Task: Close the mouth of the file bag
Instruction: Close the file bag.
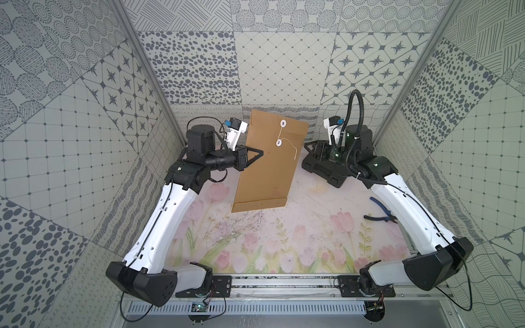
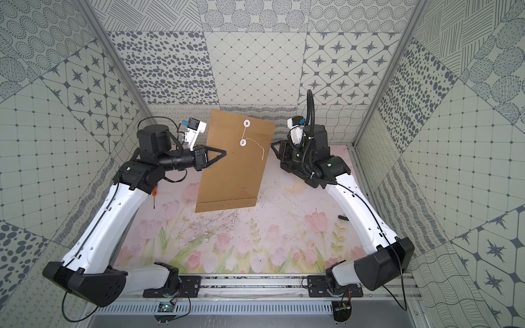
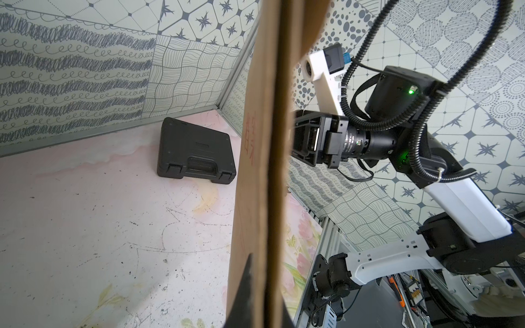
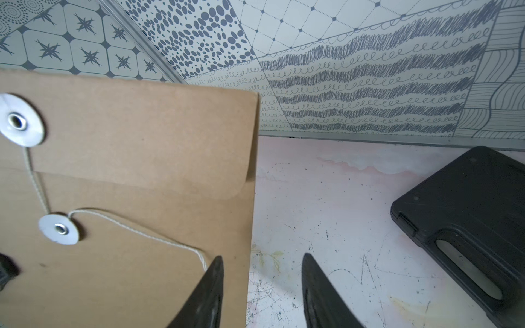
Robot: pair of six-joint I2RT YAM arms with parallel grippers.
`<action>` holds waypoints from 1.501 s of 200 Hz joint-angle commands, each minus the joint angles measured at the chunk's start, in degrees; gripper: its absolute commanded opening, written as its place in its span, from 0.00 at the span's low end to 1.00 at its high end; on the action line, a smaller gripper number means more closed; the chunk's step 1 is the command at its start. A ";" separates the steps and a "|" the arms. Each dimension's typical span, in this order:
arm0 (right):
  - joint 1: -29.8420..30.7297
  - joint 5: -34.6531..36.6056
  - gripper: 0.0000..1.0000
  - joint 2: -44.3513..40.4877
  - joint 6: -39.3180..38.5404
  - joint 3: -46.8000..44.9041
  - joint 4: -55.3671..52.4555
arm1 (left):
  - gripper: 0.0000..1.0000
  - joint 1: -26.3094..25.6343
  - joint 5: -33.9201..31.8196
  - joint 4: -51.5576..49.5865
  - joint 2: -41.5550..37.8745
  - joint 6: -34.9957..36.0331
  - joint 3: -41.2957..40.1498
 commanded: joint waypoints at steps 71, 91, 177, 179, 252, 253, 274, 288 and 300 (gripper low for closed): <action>3.91 -2.87 0.37 2.51 -0.35 1.56 2.19 | 0.00 -0.04 1.22 2.15 0.10 -0.12 0.79; 4.08 -3.54 0.35 3.25 0.57 1.46 3.45 | 0.00 -0.13 1.39 2.32 0.38 -0.20 0.88; 4.11 -7.01 0.36 6.14 2.83 1.28 7.91 | 0.00 -1.19 2.36 3.15 1.01 -0.55 1.57; 4.13 -7.02 0.36 6.24 2.91 1.29 7.95 | 0.00 -1.25 2.41 3.17 1.10 -0.51 1.62; 3.83 -7.28 0.23 8.32 3.10 1.90 8.55 | 0.00 -1.54 2.26 2.77 0.87 -0.14 2.01; 3.81 -7.35 0.22 8.35 3.10 1.90 8.57 | 0.00 -1.54 2.27 2.76 0.88 -0.09 2.02; 3.76 -7.13 0.15 8.55 3.19 1.56 8.54 | 0.00 -1.54 2.01 2.22 0.80 0.23 2.11; 3.79 -6.94 0.10 8.33 3.18 1.46 8.62 | 0.00 -1.54 1.93 2.01 0.73 0.30 2.13; 3.78 -6.93 0.05 8.06 3.18 1.46 8.63 | 0.00 -1.54 1.86 1.89 0.80 0.39 2.11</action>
